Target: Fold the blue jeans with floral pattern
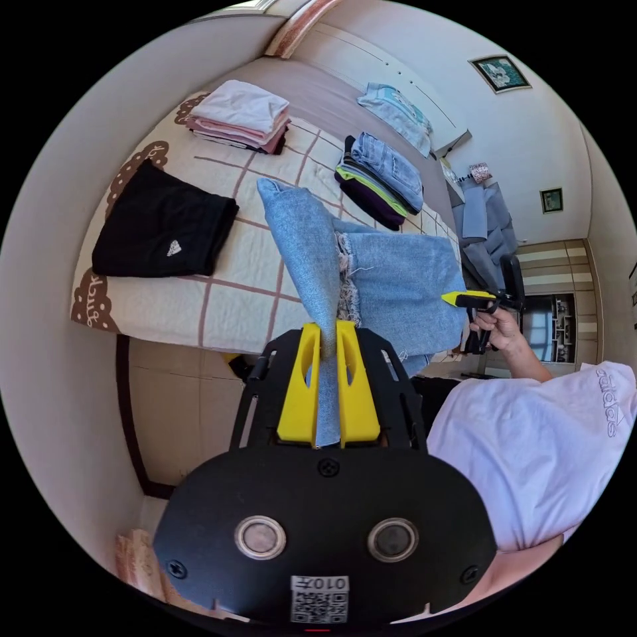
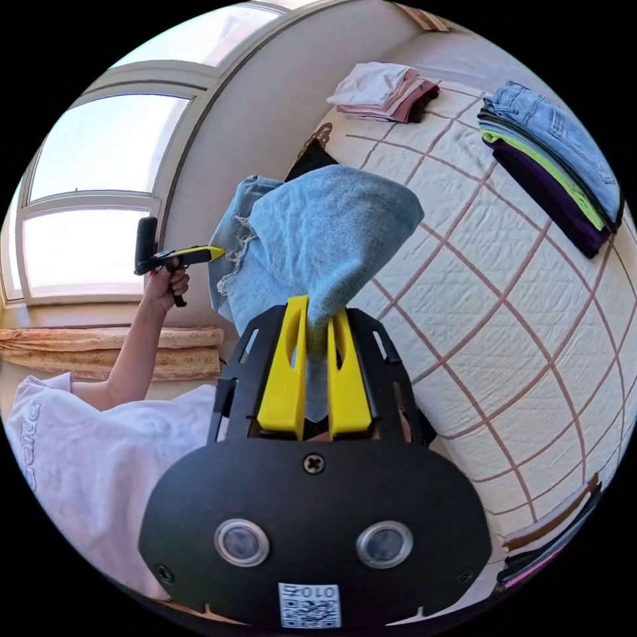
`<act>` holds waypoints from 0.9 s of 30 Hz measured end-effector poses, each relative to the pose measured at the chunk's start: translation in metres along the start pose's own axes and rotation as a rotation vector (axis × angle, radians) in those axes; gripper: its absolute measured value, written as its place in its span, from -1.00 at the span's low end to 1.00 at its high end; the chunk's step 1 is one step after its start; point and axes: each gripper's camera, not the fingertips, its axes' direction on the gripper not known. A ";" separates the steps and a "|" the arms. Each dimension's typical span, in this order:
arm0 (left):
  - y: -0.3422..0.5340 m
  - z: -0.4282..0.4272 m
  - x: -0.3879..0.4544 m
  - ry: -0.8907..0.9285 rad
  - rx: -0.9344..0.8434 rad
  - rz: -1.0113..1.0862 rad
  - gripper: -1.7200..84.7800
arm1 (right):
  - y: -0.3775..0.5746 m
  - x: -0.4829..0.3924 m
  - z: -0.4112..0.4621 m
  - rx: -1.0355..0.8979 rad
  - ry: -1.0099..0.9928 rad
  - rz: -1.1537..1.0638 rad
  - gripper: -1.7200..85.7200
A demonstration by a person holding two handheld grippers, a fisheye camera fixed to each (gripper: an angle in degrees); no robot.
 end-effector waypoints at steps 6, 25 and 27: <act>-0.100 -0.092 -0.167 -0.083 -0.118 0.162 -0.84 | -0.154 -0.082 0.075 0.054 -0.017 0.078 -0.82; -0.223 -0.048 -0.504 0.193 -0.326 0.043 -0.84 | -0.380 -0.103 0.263 0.059 -0.047 0.298 -0.82; -0.214 -0.058 -0.520 0.264 -0.234 0.022 -0.84 | -0.387 -0.115 0.258 0.051 -0.042 0.255 -0.82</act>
